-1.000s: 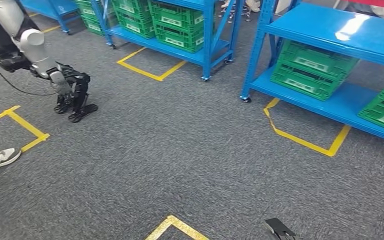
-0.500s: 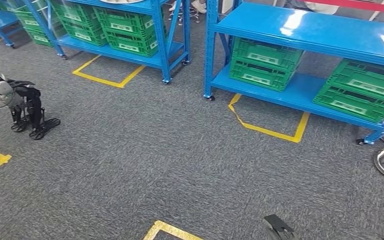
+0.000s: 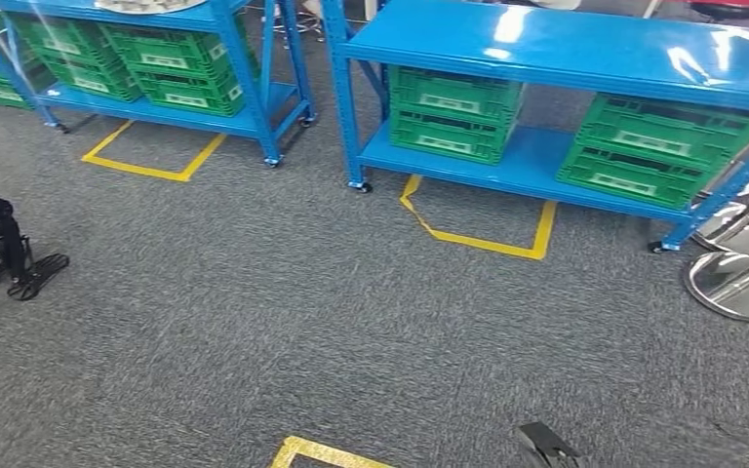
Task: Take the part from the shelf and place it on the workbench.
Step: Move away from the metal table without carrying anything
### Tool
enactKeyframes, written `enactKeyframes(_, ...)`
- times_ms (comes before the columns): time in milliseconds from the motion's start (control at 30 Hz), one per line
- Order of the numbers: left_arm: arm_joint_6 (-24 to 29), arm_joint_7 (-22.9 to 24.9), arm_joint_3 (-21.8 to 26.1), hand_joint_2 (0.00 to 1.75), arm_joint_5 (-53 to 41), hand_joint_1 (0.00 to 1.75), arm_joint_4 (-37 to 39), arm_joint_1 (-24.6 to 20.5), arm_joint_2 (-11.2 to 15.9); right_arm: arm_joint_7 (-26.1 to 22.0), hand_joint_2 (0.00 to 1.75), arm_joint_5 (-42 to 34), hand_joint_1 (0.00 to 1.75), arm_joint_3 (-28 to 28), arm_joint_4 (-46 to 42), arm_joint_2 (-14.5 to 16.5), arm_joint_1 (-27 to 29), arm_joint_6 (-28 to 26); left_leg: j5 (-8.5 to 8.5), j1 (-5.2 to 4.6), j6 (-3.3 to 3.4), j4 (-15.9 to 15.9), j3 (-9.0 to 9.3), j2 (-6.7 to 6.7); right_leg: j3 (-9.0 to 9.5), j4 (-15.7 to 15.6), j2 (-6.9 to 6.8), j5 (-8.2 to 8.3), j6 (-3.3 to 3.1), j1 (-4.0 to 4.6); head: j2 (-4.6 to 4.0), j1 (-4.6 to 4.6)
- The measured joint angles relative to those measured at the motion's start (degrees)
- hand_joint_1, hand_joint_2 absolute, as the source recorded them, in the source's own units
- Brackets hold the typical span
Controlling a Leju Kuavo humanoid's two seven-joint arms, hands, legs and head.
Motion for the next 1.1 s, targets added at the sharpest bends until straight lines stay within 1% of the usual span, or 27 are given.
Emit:
enactKeyframes(33,0.0,0.0,0.0,0.00,0.0,0.00,0.0,0.0,0.0,0.0,0.00,0.0,0.00,0.0,0.0,0.0,-0.1,0.0,-1.70,0.13,-0.20,2.7,-1.24,-1.41,-0.09,-0.1,0.54,0.17,-0.34,-0.06,0.00,-0.32)
enactKeyframes(67,0.0,0.0,0.0,0.00,0.0,0.00,0.0,0.0,0.0,0.0,0.00,0.0,0.00,0.0,0.0,0.0,-0.2,0.0,-3.75,0.21,-0.30,6.6,-3.14,-2.94,-0.29,-0.1,1.08,0.29,-0.60,-0.02,0.00,-0.72)
enactKeyframes(100,0.0,0.0,0.0,0.00,0.0,0.00,0.0,0.1,-0.1,0.0,0.00,0.0,0.00,0.0,0.0,0.0,-0.3,0.0,-5.67,0.21,-0.30,11.0,-5.36,-3.88,-0.48,-0.1,1.70,0.40,-0.82,0.07,0.00,-1.13)
enactKeyframes(133,0.0,0.0,0.0,0.00,0.1,0.00,0.0,0.2,-0.1,0.0,0.00,0.0,0.00,0.0,0.0,0.0,-0.3,0.0,-6.73,0.19,-0.23,14.4,-7.23,-4.29,-0.62,-0.1,2.36,0.48,-0.96,0.19,0.00,-1.37)
enactKeyframes(167,0.0,0.0,0.0,0.00,0.1,0.00,0.0,0.3,-0.1,0.1,0.00,0.0,0.00,0.0,0.0,0.0,-0.3,0.0,-6.66,0.16,-0.08,16.0,-8.23,-4.47,-0.69,-0.1,3.08,0.55,-1.07,0.32,0.00,-1.50)
enactKeyframes(200,0.0,0.0,0.0,0.00,0.1,0.00,0.0,0.3,-0.2,0.1,0.00,-0.1,0.00,0.0,0.0,0.0,-0.2,0.0,-5.44,0.12,0.17,15.2,-8.07,-4.63,-0.70,-0.1,3.83,0.61,-1.13,0.42,0.00,-1.57)
enactKeyframes(233,0.0,0.0,0.0,0.00,0.2,0.00,0.0,0.4,-0.2,0.0,0.00,-0.2,0.00,0.0,0.0,0.0,-0.2,0.0,-3.36,0.06,0.50,12.2,-6.84,-4.99,-0.67,-0.1,4.58,0.67,-1.14,0.49,0.00,-1.60)
enactKeyframes(267,0.0,0.0,0.0,0.00,0.2,0.00,0.0,0.4,-0.1,0.0,0.00,-0.3,0.00,0.0,0.0,0.0,-0.2,-0.1,-1.10,0.01,0.91,7.9,-4.92,-6.03,-0.66,-0.1,5.30,0.75,-1.10,0.49,0.00,-1.66)
enactKeyframes(300,0.0,0.0,0.0,0.00,0.2,0.00,0.0,0.3,-0.1,0.0,0.00,-0.4,0.00,0.0,0.0,0.0,-0.2,-0.1,0.57,-0.03,1.26,3.8,-3.08,-7.14,-0.73,0.0,5.97,0.80,-0.98,0.58,0.00,-1.74)
enactKeyframes(333,0.0,0.0,0.0,0.00,0.2,0.00,0.0,0.3,0.0,-0.1,0.00,-0.4,0.00,0.0,0.0,0.0,-0.2,-0.1,1.57,-0.11,1.46,0.8,-1.76,-7.98,-0.82,0.0,6.57,0.88,-0.78,0.60,0.00,-1.77)
enactKeyframes(367,0.0,0.0,0.0,0.00,0.2,0.00,0.0,0.2,0.0,-0.1,0.00,-0.4,0.00,0.0,0.0,0.0,-0.2,-0.1,1.86,-0.22,1.60,-0.8,-1.07,-8.49,-0.96,0.0,7.13,0.97,-0.51,0.57,0.00,-1.77)
enactKeyframes(433,0.0,0.0,0.0,0.00,0.2,0.00,0.0,0.1,0.0,0.0,0.00,-0.5,0.00,0.0,0.0,-0.1,-0.1,-0.1,2.04,-0.26,1.84,-1.6,-0.77,-7.52,-1.37,-0.2,7.98,1.16,0.15,0.48,0.00,-1.66)
enactKeyframes(467,0.0,0.0,0.0,0.00,0.2,0.00,0.0,0.1,-0.1,0.0,0.00,-0.5,0.00,0.0,0.1,-0.1,0.0,-0.2,2.25,-0.17,2.08,-2.0,-0.60,-6.90,-1.74,0.2,7.40,0.83,0.40,0.52,0.00,-1.54)
enactKeyframes(500,0.0,0.0,0.0,0.00,0.2,0.00,0.0,0.1,-0.1,0.1,0.00,-0.6,0.00,0.0,0.1,-0.2,0.1,-0.2,2.48,-0.03,2.37,-2.5,-0.45,-6.21,-2.51,1.6,6.28,-0.13,0.60,0.57,0.00,-1.29)
enactKeyframes(533,0.0,0.0,0.0,0.00,0.2,0.00,0.0,0.1,-0.1,0.1,0.00,-0.6,0.00,0.0,0.1,-0.2,0.1,-0.2,2.64,0.09,2.58,-2.8,-0.35,-5.48,-3.76,4.3,4.80,-1.77,0.75,0.61,0.00,-0.93)
enactKeyframes(567,0.0,0.0,0.0,0.00,0.2,0.00,0.0,0.2,-0.2,0.1,0.00,-0.6,0.00,0.0,0.1,-0.2,0.0,-0.2,2.66,0.00,2.72,-2.9,-0.31,-4.75,-5.34,8.0,3.33,-3.83,0.91,0.57,0.00,-0.60)
enactKeyframes(600,0.0,0.0,0.0,0.00,0.2,0.00,0.0,0.2,-0.1,0.1,0.00,-0.6,0.00,0.0,0.1,-0.2,0.0,-0.2,2.63,-0.05,2.81,-2.9,-0.32,-4.02,-7.05,12.0,2.57,-5.74,1.13,0.47,0.00,-0.36)
enactKeyframes(633,0.0,0.0,0.0,0.00,0.1,0.00,0.0,0.3,-0.1,0.1,0.00,-0.7,0.00,0.0,0.1,-0.2,0.0,-0.3,2.59,-0.08,2.79,-2.9,-0.31,-3.31,-8.22,15.0,2.17,-6.84,1.37,0.36,0.00,-0.20)
enactKeyframes(667,0.0,0.0,0.0,0.00,0.1,0.00,0.0,0.4,-0.2,0.1,0.00,-0.8,0.00,0.0,0.1,-0.2,0.0,-0.3,2.51,-0.07,2.73,-2.8,-0.26,-2.69,-8.48,16.2,1.92,-6.85,1.61,0.23,0.00,-0.08)
enactKeyframes(700,0.0,-0.1,0.0,0.00,0.0,0.00,0.0,0.4,-0.2,0.1,0.00,-1.0,0.00,0.0,0.1,-0.2,0.1,-0.4,2.41,-0.01,2.60,-2.8,-0.18,-2.24,-7.58,15.0,1.70,-5.76,1.83,0.05,0.00,0.08)
enactKeyframes(767,0.0,-0.2,0.0,0.00,-0.1,0.00,0.0,0.3,-0.3,0.0,0.00,-1.2,0.00,0.0,0.1,-0.3,0.2,-0.4,2.05,0.06,2.05,-2.5,0.09,-1.59,-3.27,7.3,0.95,-2.24,2.15,-0.31,0.00,0.56)
enactKeyframes(800,0.0,-0.2,0.0,0.00,-0.2,0.00,0.0,0.3,-0.3,0.0,0.00,-1.3,0.00,0.0,0.1,-0.3,0.2,-0.5,1.83,-0.04,1.71,-2.2,0.13,-1.35,-1.23,3.5,0.54,-1.16,2.10,-0.30,0.00,0.84)
enactKeyframes(833,0.0,-0.3,0.0,0.00,-0.2,0.00,0.0,0.2,-0.3,0.1,0.00,-1.4,0.00,0.0,0.1,-0.3,0.2,-0.5,1.71,-0.17,1.36,-2.0,0.09,-1.09,0.10,1.1,0.22,-0.70,1.88,-0.25,0.00,0.94)
enactKeyframes(867,0.0,-0.3,0.0,0.00,-0.2,0.00,0.0,0.2,-0.3,0.1,0.00,-1.4,0.00,0.0,0.1,-0.3,0.2,-0.6,1.51,-0.37,1.21,-1.7,-0.07,-0.90,0.63,0.1,0.02,-0.87,1.65,-0.20,0.00,0.86)
enactKeyframes(933,0.0,-0.3,0.0,0.00,-0.3,0.00,0.0,0.1,-0.2,0.2,0.00,-1.4,0.00,0.0,0.2,-0.3,0.4,-0.7,1.55,-0.52,1.64,-1.5,-0.28,-0.77,0.77,0.0,0.08,-0.87,1.24,-0.13,0.00,0.25)
enactKeyframes(1000,0.0,-0.3,0.0,0.00,-0.2,0.00,0.0,0.1,-0.2,0.3,0.00,-1.4,0.00,0.0,0.2,-0.3,0.6,-0.8,1.72,-0.46,2.18,-1.5,-0.25,-0.78,0.77,-0.1,0.11,-0.87,1.18,0.00,0.00,-0.34)
enactKeyframes(1100,0.0,-0.4,0.0,0.00,-0.2,0.00,0.0,0.0,-0.2,0.3,0.00,-1.4,0.00,0.0,0.2,-0.3,0.5,-0.7,1.91,-0.36,1.98,-1.9,-0.09,-0.79,0.77,-0.1,0.09,-0.97,0.83,0.20,0.00,-1.00)
